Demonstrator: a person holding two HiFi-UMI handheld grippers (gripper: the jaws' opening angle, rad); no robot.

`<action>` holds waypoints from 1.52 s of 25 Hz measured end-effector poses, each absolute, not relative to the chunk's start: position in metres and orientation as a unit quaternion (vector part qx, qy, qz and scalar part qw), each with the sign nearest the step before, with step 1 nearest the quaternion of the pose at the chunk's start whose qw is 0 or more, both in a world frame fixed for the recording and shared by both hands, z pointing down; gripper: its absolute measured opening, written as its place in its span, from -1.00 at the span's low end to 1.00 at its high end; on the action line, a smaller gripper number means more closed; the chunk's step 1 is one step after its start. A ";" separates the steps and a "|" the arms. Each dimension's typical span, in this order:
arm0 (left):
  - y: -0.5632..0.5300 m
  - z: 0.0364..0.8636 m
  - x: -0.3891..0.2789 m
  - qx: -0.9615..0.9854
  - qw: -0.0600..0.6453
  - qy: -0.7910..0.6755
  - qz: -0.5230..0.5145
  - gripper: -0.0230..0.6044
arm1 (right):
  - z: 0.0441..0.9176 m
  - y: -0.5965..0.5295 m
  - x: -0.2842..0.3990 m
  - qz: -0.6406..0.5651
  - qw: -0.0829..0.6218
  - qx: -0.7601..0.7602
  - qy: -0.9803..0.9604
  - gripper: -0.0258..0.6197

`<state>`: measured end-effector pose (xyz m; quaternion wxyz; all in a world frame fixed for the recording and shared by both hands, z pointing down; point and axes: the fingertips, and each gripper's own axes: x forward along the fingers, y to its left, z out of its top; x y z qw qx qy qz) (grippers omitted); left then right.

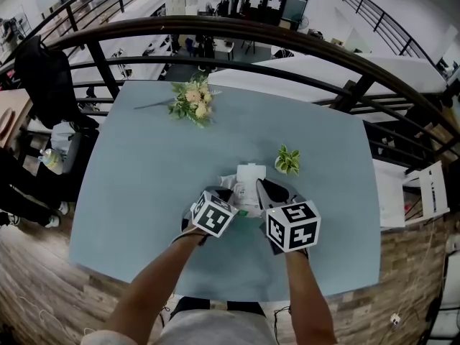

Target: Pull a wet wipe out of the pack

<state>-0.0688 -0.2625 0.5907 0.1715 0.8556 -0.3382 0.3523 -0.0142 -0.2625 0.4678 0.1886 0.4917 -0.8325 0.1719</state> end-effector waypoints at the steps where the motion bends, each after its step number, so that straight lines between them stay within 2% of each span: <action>1: -0.263 0.591 -0.069 0.856 0.172 -0.338 0.352 -0.91 | 0.467 -0.263 -0.014 0.170 0.188 0.492 -0.833 -0.90; 38: -0.264 0.592 -0.064 0.855 0.162 -0.337 0.359 -0.95 | 0.424 -0.261 -0.010 0.142 0.134 0.508 -0.839 -0.92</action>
